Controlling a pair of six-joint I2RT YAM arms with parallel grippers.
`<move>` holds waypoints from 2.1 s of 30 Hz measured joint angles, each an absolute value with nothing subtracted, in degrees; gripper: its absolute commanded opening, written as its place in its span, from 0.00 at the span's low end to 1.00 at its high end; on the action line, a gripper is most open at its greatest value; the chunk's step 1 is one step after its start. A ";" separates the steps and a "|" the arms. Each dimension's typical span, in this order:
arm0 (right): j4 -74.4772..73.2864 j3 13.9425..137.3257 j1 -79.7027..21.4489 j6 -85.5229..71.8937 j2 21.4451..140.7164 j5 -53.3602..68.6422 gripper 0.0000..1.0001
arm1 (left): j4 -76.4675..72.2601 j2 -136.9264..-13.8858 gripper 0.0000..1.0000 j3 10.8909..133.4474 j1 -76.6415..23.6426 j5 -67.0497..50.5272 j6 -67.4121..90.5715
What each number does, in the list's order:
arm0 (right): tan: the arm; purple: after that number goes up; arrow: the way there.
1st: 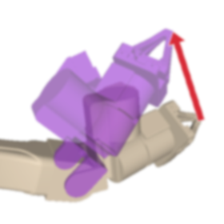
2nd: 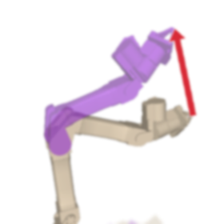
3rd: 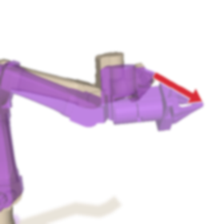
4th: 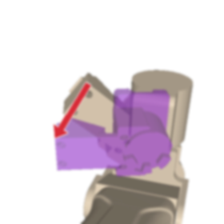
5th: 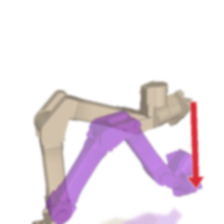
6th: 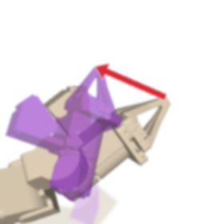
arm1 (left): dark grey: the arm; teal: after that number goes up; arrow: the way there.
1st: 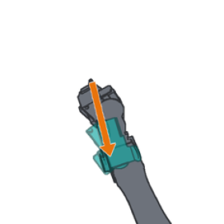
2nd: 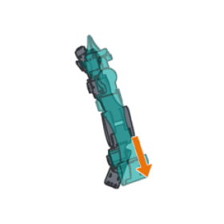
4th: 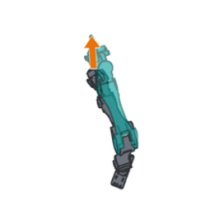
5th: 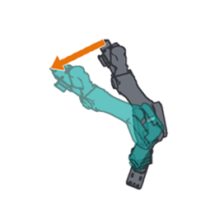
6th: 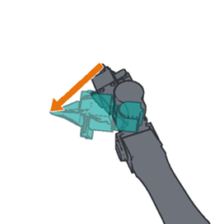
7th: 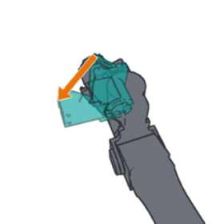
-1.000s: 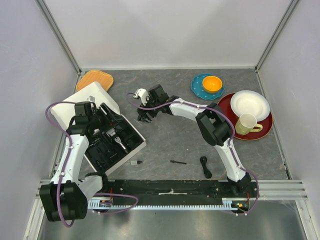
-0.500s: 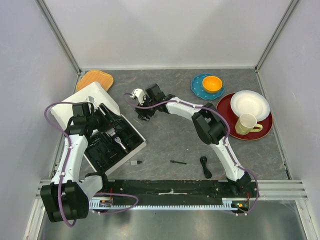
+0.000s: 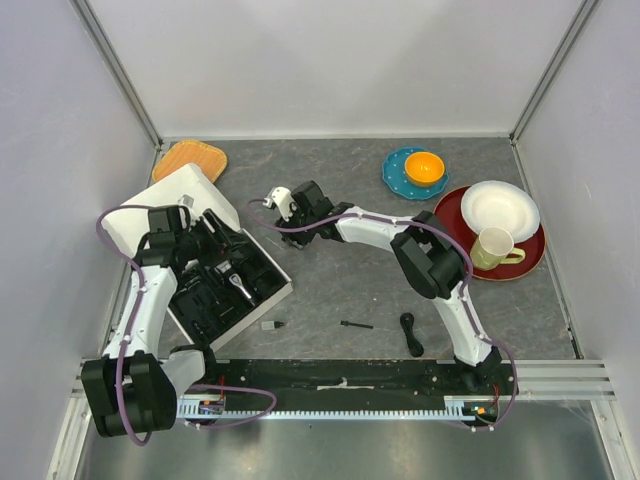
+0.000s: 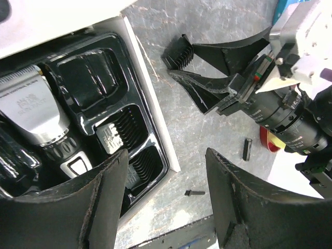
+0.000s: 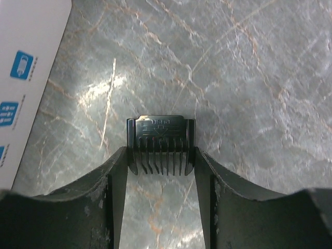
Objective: Sort the hair-cutting tools
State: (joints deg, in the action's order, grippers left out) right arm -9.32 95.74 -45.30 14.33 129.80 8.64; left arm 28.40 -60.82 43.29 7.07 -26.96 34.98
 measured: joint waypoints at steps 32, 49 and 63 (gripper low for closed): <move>-11.97 76.88 -50.04 10.96 94.21 30.96 0.38 | 9.28 -61.17 0.58 42.35 1.67 -60.99 39.40; -11.66 76.88 -50.04 10.68 94.17 31.03 0.38 | 11.38 -63.22 0.23 42.02 -1.69 -60.60 39.35; -11.35 76.93 -50.41 6.72 94.21 25.47 0.83 | 17.82 -64.03 0.02 42.85 -1.76 -53.32 36.29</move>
